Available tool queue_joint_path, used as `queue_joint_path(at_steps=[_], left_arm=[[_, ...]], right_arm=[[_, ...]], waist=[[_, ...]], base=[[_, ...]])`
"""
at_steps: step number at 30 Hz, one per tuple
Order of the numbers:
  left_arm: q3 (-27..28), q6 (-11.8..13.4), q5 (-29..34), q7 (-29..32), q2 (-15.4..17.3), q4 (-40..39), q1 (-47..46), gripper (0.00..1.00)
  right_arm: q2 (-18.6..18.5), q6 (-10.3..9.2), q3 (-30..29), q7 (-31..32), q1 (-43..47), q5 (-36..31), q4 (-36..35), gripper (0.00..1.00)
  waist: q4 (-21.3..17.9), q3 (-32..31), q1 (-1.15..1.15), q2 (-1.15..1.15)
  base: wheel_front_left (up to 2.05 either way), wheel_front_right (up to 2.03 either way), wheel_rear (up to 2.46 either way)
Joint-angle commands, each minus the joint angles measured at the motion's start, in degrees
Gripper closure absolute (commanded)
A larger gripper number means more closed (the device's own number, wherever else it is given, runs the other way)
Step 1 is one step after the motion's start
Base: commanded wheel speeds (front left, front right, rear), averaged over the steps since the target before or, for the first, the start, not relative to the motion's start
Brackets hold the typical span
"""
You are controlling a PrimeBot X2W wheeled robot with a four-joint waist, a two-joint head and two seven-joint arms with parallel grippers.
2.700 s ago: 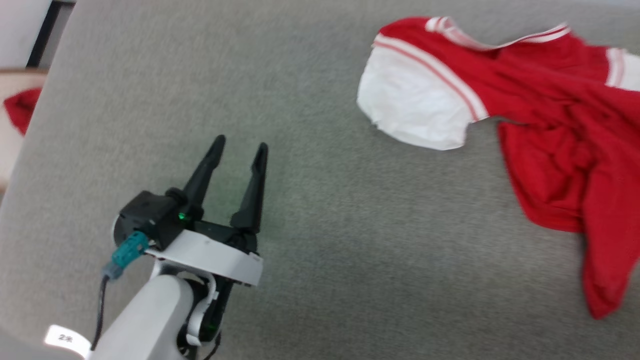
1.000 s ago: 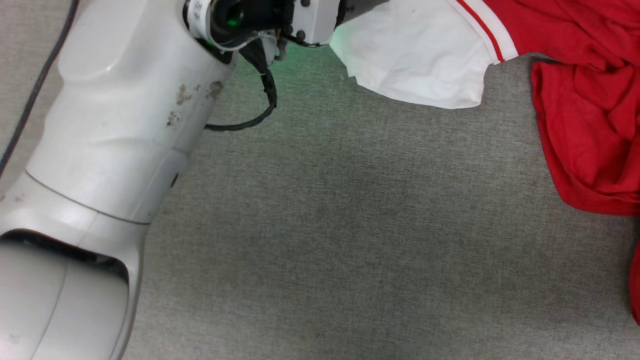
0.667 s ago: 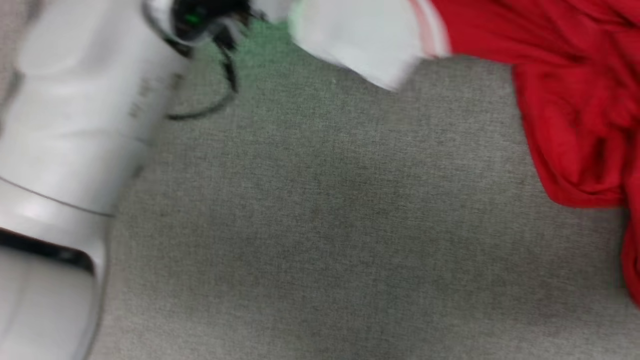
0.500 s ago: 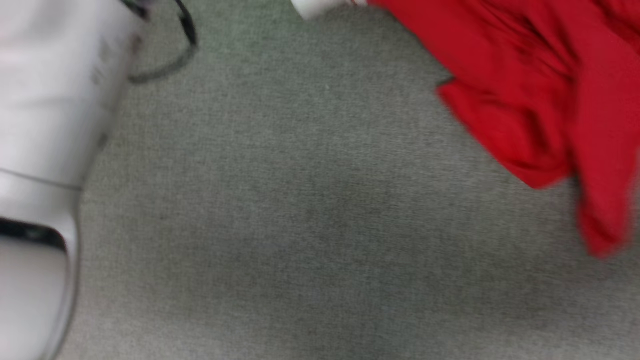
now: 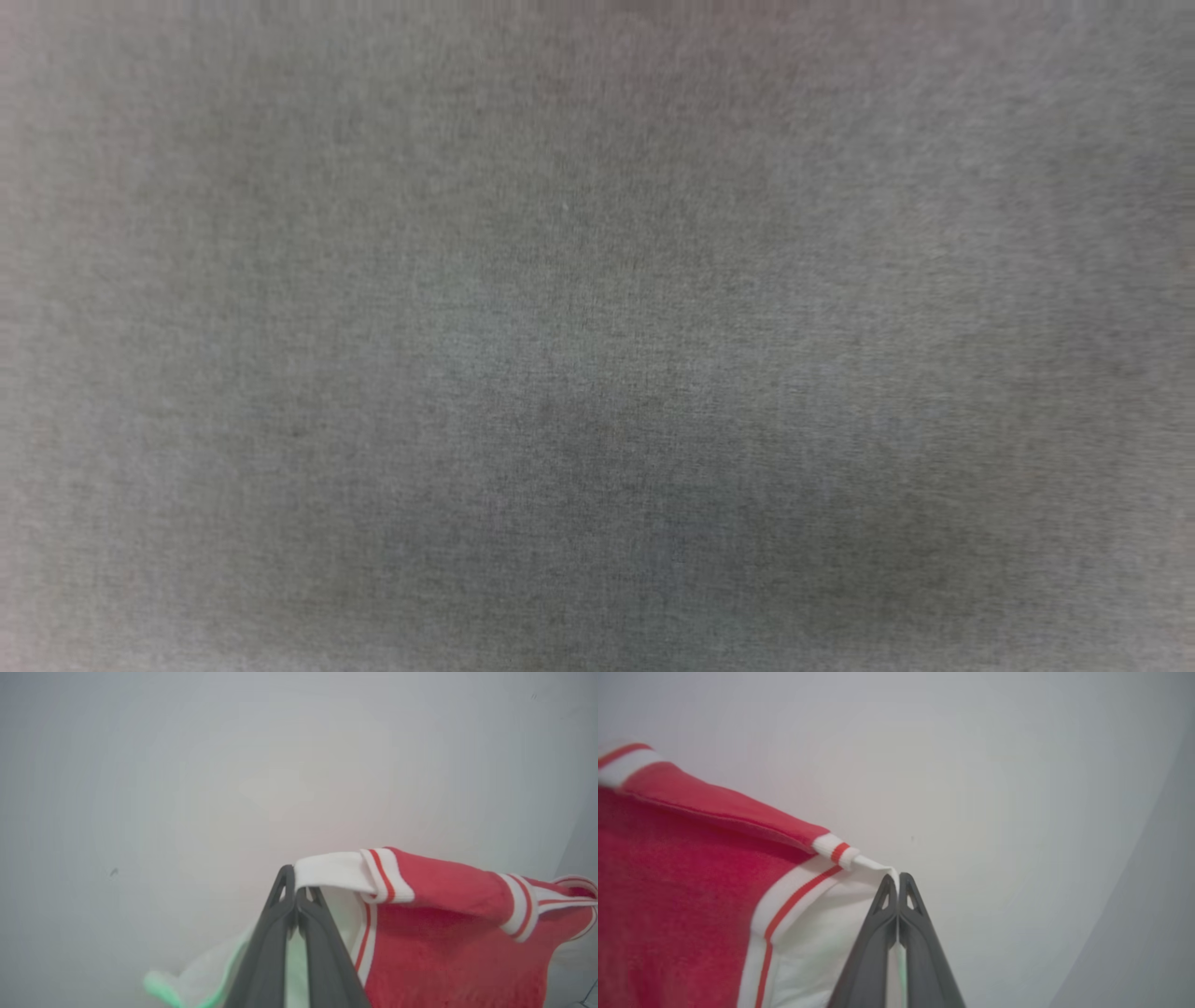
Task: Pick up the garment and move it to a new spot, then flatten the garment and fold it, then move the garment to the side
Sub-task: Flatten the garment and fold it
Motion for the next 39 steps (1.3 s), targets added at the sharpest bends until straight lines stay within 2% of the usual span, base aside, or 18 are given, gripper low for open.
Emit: queue_joint_path(at_steps=[1,4,8,11,18,26,30,33,39], left_arm=[[0.09,-0.05,-0.11,0.27,0.69,0.65,1.44,1.00],[-1.94,-0.17,-2.07,2.04,-0.13,0.27,6.02,1.00],[-6.14,-0.23,-6.55,3.88,1.01,-6.95,17.34,1.00],[-9.38,-0.25,-10.70,4.64,3.75,-13.93,27.66,1.00],[-14.28,-0.27,-19.99,1.57,13.52,-29.94,51.02,1.00],[-17.24,-0.26,-25.86,-3.14,24.62,-45.58,71.28,1.00],[-19.77,-0.27,-25.32,-3.51,29.20,-51.16,77.55,1.00],[-20.76,-0.16,-25.06,-3.43,31.92,-54.36,80.55,1.00],[-23.16,2.32,-25.04,-0.79,38.78,-62.74,85.97,1.00]], right_arm=[[-0.79,-0.14,0.01,-0.16,1.06,0.01,0.53,1.00],[-0.83,-0.13,2.40,-0.42,4.79,0.53,0.12,1.00],[-3.21,-0.12,6.30,-0.48,11.31,2.74,-4.22,1.00],[-5.30,-0.11,9.03,-0.19,18.48,5.86,-9.57,1.00],[-13.21,-0.11,12.86,3.52,38.91,13.74,-25.01,1.00],[-22.36,-0.12,7.38,12.59,64.20,21.80,-42.43,1.00],[-26.78,-0.12,2.02,17.03,74.78,25.59,-50.88,1.00],[-29.45,-0.12,-2.21,19.73,81.78,26.61,-56.31,1.00],[-32.10,-0.12,-10.20,26.86,95.61,24.23,-63.72,1.00]], waist=[[-0.81,-2.80,0.00,0.00],[-0.60,-4.84,0.00,0.00],[0.18,-7.11,0.00,0.00],[0.38,-8.42,0.00,0.00],[-0.01,-11.17,0.00,0.00],[-1.76,-13.76,0.00,0.00],[-2.27,-15.00,0.00,0.00],[-2.90,-15.42,0.00,0.00],[-3.14,-15.19,0.00,0.00]], base=[[0.00,0.00,0.00],[0.00,0.00,0.00],[0.00,0.00,0.00],[0.00,0.00,0.00],[0.00,0.00,0.00],[0.00,0.00,0.00],[0.00,0.00,0.00],[0.00,0.00,0.00],[0.00,0.00,0.00]])
